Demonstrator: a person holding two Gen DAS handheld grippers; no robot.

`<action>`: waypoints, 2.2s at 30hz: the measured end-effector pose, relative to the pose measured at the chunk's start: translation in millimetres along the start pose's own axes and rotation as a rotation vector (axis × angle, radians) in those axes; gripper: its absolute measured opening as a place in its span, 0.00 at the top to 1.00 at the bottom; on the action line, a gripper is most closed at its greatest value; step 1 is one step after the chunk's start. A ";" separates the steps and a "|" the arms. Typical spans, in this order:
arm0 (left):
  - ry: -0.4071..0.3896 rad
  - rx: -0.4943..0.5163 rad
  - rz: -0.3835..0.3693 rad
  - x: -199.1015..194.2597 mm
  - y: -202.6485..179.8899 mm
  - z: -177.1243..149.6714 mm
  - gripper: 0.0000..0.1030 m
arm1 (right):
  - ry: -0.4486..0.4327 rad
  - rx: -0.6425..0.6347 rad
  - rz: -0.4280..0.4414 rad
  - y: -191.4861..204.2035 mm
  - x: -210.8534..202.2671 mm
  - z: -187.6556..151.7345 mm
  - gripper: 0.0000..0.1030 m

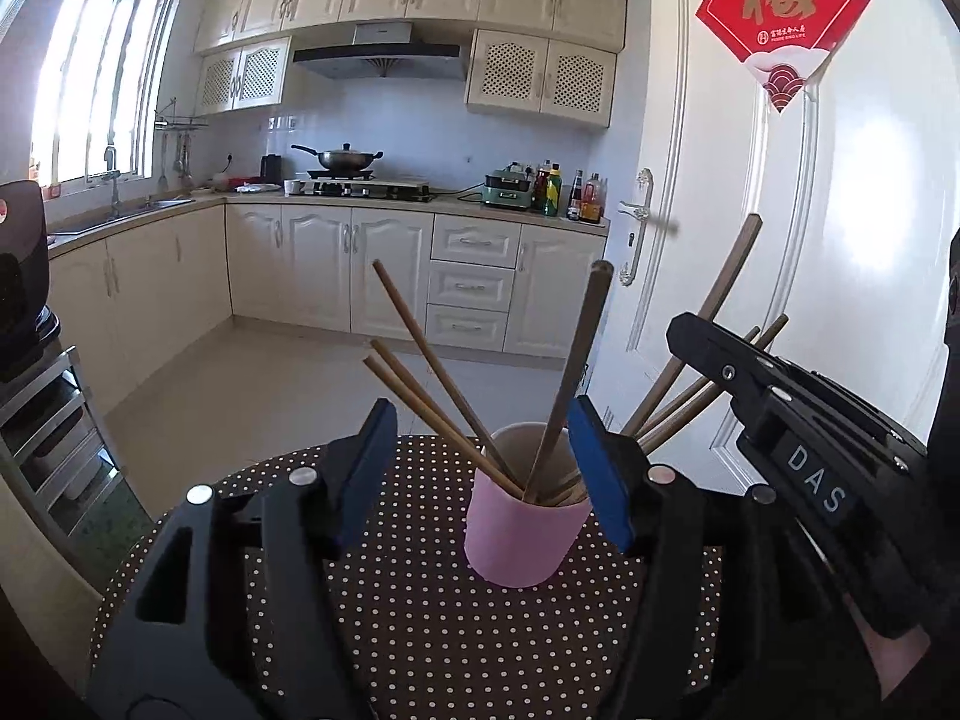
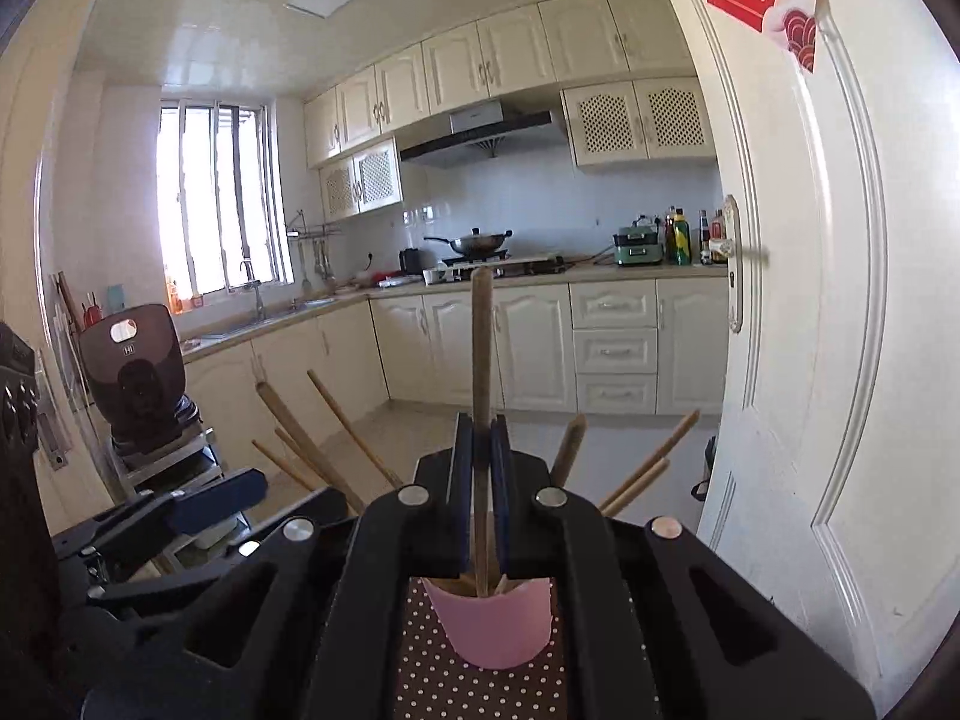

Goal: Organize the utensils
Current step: 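Withdraw both grippers from the cup toward the last chopsticks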

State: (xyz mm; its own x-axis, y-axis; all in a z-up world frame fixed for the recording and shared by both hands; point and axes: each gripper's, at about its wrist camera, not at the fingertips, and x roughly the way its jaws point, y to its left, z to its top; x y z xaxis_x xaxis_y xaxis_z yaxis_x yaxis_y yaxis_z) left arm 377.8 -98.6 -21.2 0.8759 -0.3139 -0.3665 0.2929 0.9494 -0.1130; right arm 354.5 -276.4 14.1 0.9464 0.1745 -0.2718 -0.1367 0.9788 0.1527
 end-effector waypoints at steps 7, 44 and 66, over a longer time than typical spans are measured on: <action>0.004 -0.014 0.008 -13.6 5.5 -2.9 0.36 | 0.058 0.025 0.006 1.2 -0.3 -7.9 0.95; -0.189 0.087 0.154 -159.9 16.8 -45.8 0.17 | -0.010 -0.186 0.104 78.9 -123.5 -34.0 0.60; 0.308 -0.074 0.199 -68.1 108.8 -103.4 0.16 | 0.621 -0.211 0.139 110.0 8.3 -128.4 0.57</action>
State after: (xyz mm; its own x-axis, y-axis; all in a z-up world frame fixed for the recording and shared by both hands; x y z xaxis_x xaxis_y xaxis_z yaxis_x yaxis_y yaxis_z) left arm 310.4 27.0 -104.0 0.7530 -0.1168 -0.6475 0.0901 0.9931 -0.0744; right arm 309.7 -153.5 -93.3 0.5805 0.2682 -0.7688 -0.3589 0.9318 0.0541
